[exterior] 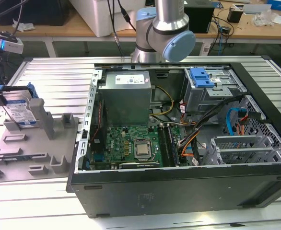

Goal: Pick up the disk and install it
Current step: 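Pick up the disk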

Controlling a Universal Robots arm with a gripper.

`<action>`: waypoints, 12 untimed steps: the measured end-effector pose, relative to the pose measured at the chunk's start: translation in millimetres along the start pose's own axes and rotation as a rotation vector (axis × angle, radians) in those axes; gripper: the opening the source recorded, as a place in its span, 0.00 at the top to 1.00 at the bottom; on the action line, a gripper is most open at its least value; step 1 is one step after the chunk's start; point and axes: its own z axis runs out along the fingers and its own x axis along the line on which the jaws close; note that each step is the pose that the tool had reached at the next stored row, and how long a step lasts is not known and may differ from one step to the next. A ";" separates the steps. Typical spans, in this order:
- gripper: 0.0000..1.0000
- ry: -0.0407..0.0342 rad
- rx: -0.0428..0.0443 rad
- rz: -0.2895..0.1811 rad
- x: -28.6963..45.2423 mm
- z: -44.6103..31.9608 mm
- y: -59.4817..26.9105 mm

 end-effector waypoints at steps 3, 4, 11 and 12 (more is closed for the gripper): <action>0.63 0.0079 0.0018 0.000 0.0 0.0 0.0; 0.63 0.0092 0.0024 0.000 0.0 0.0 0.0; 0.63 0.0137 0.0171 0.001 -0.1 -2.4 0.0; 0.63 0.0137 0.0204 0.001 -0.1 -3.0 0.1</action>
